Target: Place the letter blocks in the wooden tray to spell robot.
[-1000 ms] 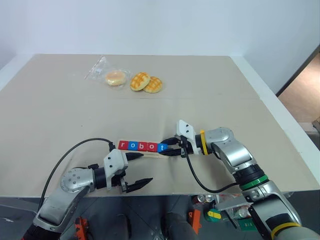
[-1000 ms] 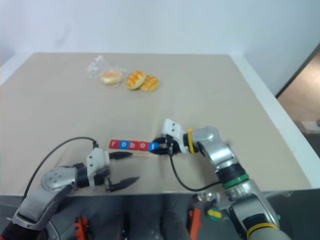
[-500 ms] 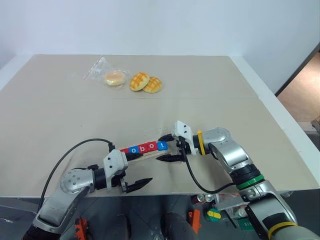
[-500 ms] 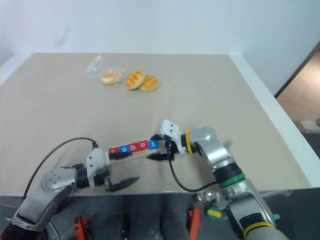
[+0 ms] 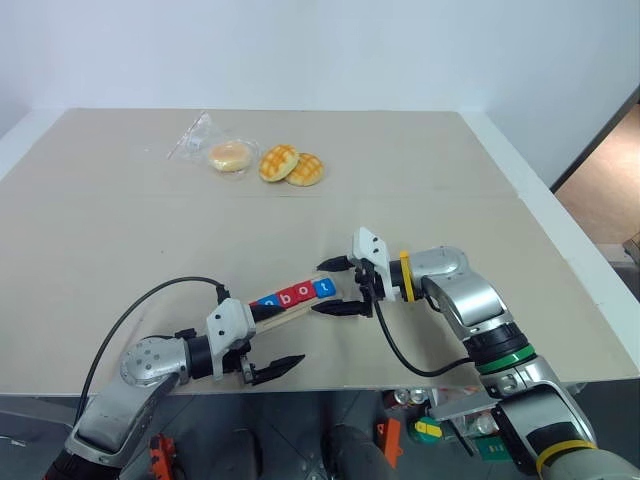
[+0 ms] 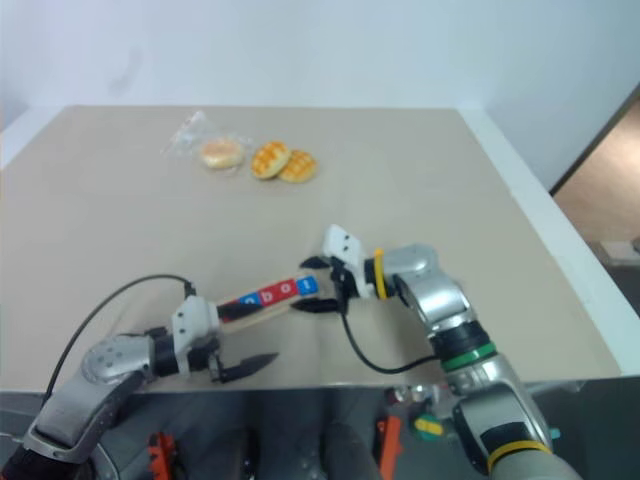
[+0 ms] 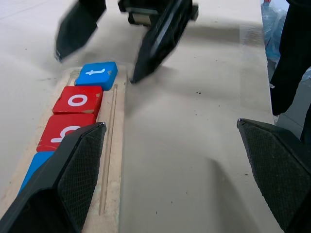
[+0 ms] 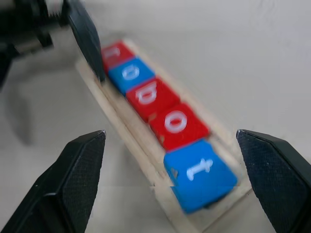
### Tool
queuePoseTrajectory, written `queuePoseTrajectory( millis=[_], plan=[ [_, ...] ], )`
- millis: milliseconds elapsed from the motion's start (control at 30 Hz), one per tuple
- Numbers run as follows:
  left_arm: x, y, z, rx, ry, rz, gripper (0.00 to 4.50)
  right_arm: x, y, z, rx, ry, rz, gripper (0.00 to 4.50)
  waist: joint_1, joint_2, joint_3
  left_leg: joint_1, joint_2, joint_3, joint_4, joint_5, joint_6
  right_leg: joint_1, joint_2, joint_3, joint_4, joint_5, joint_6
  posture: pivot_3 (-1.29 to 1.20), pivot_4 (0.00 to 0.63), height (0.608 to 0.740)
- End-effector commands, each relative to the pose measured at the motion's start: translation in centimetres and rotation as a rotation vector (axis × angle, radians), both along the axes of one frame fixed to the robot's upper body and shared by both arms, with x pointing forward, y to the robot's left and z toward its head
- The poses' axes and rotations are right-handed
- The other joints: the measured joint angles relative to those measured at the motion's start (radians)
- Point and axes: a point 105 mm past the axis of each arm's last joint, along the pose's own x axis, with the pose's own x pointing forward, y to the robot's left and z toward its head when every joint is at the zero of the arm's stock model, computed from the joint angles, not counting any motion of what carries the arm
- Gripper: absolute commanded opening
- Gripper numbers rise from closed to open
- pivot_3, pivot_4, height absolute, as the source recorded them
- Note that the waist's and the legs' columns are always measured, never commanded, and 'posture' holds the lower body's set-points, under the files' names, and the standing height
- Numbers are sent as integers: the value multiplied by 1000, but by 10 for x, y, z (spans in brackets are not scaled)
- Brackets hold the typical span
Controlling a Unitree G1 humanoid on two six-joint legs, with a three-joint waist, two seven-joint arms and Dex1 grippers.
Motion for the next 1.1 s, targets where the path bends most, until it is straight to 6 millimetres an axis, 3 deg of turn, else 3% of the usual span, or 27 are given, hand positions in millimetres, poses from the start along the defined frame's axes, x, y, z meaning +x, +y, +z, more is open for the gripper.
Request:
queuePoseTrajectory(
  millis=[33,200,400,733,867,1100],
  plan=[
    [-1,-1,12,-10,-49,-12,4500,7,-10,20,80,-45,-95,3921,0,0,0,0,0,0,0,0,0,0,0,0,0,0,0,0,150,740],
    [-3,-4,18,-40,-42,-33,4500,-16,-25,8,83,7,-140,2230,3,0,0,-1,-1,-1,0,0,0,0,0,0,0,-2,2,0,150,740],
    [0,-6,27,-113,29,-34,4500,-34,-23,-2,66,65,-133,89,-4,0,0,-1,-1,0,-1,0,0,-1,-1,1,0,-2,3,0,150,740],
    [4,-4,29,-103,27,-19,4500,-35,-13,-10,32,66,-107,35,-3,0,0,-1,0,0,0,1,0,0,1,1,0,0,1,0,150,740],
    [8,-3,34,-174,47,39,4500,-29,-12,-15,23,52,-118,35,-2,0,0,-1,-1,0,0,1,0,-1,1,1,0,-1,2,0,150,740],
    [18,0,38,-144,-63,112,4500,-21,-12,-19,6,34,-120,35,-1,0,0,-1,-1,0,0,1,0,-1,1,1,0,0,2,0,150,740]
  ],
)
